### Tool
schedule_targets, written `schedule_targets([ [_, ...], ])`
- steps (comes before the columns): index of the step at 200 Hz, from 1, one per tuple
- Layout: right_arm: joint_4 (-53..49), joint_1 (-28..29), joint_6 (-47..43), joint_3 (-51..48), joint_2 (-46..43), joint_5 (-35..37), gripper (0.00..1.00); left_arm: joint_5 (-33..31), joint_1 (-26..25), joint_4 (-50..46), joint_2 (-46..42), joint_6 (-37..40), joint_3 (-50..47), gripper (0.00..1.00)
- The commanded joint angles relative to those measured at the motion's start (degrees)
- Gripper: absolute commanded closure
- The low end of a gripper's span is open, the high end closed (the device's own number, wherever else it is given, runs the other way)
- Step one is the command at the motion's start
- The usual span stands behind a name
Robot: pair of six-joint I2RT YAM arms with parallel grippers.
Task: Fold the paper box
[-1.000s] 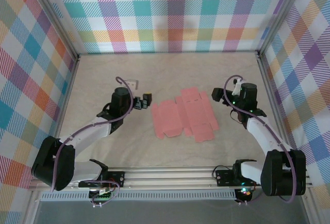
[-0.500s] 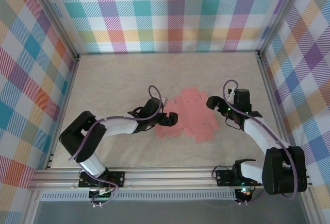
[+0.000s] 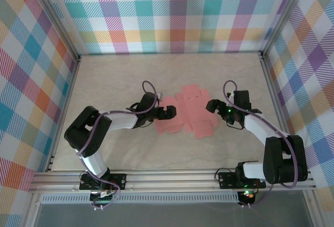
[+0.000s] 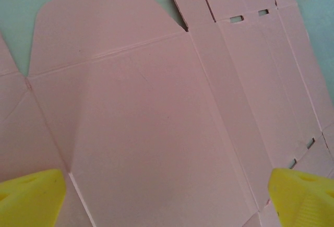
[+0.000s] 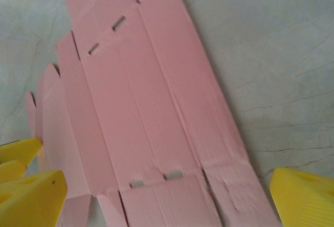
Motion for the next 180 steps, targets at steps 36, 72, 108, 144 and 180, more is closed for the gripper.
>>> schedule_targets([
  [36,3.34,1.09,0.11,3.02,6.33,-11.08,0.03,0.00,3.73,-7.34,-3.36,1.08,-4.94,0.00],
  [72,3.62,1.10,-2.07,5.16,9.05,-12.20,0.04,0.90,3.19,-7.41,-6.94,2.31,-3.14,0.00],
  [108,3.34,1.09,-3.28,7.35,11.88,-11.94,0.03,3.51,1.14,-12.24,-7.53,0.95,4.53,0.04],
  [144,4.70,1.09,-2.28,8.27,13.55,-11.58,0.02,6.26,-0.73,-13.76,-1.21,-1.57,9.95,0.46],
  [180,4.77,1.03,-2.12,9.67,15.62,-11.45,0.01,5.58,-0.84,-13.84,4.65,-1.46,11.60,0.57],
])
